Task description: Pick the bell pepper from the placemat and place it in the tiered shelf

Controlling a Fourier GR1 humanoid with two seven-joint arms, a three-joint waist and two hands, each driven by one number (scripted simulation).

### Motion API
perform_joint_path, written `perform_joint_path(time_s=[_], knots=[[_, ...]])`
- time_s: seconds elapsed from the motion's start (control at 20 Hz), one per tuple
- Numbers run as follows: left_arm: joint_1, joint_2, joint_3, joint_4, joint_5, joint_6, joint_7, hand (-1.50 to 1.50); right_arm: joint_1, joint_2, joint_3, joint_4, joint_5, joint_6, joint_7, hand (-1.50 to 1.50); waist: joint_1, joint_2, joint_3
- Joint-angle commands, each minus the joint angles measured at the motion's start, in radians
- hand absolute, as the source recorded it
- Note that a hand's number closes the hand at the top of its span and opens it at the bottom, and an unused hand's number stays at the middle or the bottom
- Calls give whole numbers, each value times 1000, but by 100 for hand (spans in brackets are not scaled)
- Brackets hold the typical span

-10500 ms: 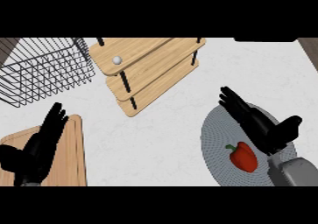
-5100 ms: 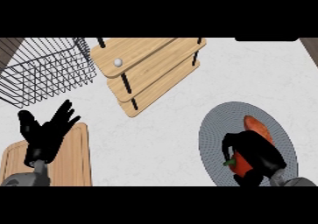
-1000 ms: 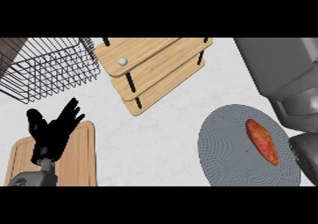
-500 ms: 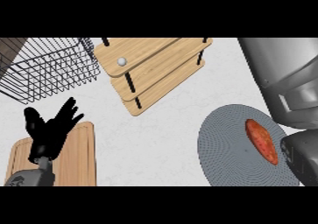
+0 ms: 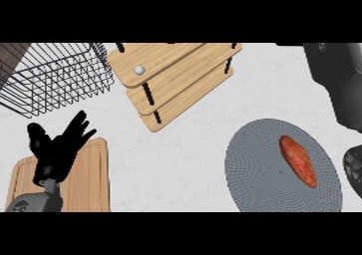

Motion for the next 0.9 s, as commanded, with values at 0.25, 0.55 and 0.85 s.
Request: perform_joint_path(time_s=[0.25, 0.55, 0.85], knots=[[3, -4, -10, 16, 6, -15, 43, 0, 11, -189, -64, 83, 9, -139, 6, -150, 15, 16, -6], [-19, -8, -10, 4, 5, -5, 73, 0, 41, -291, -132, 140, -38, -146, 2, -150, 20, 17, -5], [6, -20, -21, 23, -13, -15, 15, 0, 81, -447, -165, 196, -73, 48, -19, -150, 39, 28, -4]])
